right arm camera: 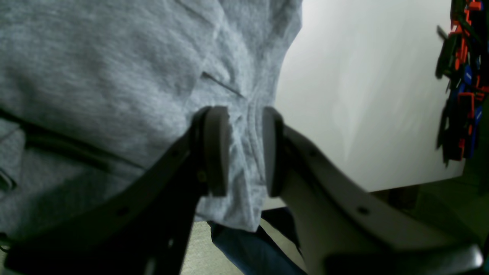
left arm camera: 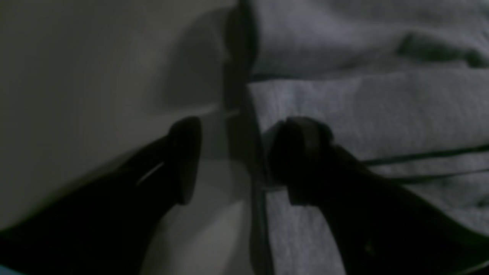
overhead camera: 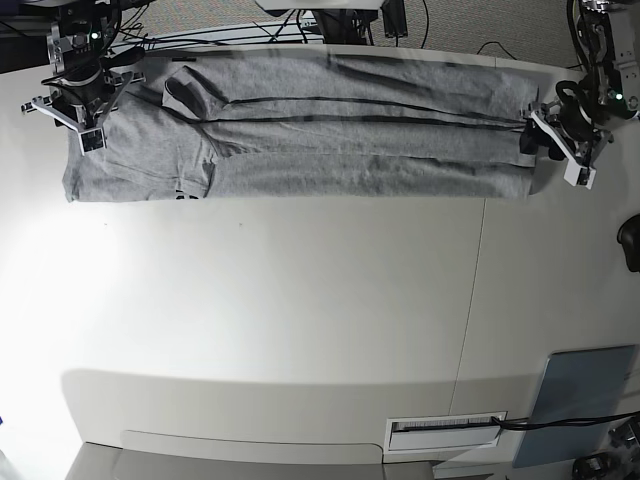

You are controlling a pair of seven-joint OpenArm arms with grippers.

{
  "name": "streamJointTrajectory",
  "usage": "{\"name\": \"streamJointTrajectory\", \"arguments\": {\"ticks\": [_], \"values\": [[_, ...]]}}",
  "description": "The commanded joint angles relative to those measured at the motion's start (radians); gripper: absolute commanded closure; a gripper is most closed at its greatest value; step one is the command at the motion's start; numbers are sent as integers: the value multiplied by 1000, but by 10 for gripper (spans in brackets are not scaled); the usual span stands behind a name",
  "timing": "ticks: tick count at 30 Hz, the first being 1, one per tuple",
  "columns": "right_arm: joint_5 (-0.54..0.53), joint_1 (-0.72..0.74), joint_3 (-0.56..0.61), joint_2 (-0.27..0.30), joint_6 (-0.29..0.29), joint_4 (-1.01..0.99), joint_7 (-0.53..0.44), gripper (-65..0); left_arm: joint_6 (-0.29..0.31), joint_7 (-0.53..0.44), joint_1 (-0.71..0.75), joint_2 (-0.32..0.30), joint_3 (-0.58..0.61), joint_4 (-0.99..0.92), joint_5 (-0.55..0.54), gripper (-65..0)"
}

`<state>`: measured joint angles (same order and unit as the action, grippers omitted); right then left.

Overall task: Fold the T-shirt properly
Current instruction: 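Lower the hem onto the collar and open both grippers, then grasp the folded shirt end with the left gripper and fold it toward the right gripper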

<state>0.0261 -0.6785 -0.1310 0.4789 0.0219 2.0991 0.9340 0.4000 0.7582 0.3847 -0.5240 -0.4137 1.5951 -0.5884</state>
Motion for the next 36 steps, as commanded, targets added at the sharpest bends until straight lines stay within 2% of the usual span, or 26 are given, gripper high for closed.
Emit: {"name": "streamJointTrajectory", "arguments": {"ticks": [1,7,10,12,16,17,21,24,28,31,36], "values": [[11,0,-8,11,6,14,-19,-158,1,-19,-2,-19,-10,-3,-24,-353],[11,0,-8,12,6,14,-20,-158,103,8,-2,-18,-10,-106,-184,-343],[11,0,-8,12,6,14,-26,-158,172,44,-2,-13,-10,-139,-272,-298],[12,0,-8,12,6,14,-27,-158,189,60,-2,-4,-10,-145,-300,-235],[12,0,-8,12,6,14,-29,-158,188,56,-3,3,-10,-145,-306,-14],[12,0,-8,12,6,14,-30,-158,177,45,-3,2,-10,-145,-301,0],[10,0,-8,12,6,14,-38,-158,48,-19,-12,2,-27,-143,-183,0],[-5,0,-8,12,6,14,-55,-158,0,-20,-24,-3,-72,-137,-106,0],[-31,0,-8,12,6,14,-76,-158,0,-23,-24,-11,-154,-99,-48,0],[-34,0,-8,12,6,14,-76,-158,0,24,-22,-11,-214,-54,-44,0],[-34,8,-8,12,6,14,-76,-158,5,117,27,6,-220,121,-159,0]]}}
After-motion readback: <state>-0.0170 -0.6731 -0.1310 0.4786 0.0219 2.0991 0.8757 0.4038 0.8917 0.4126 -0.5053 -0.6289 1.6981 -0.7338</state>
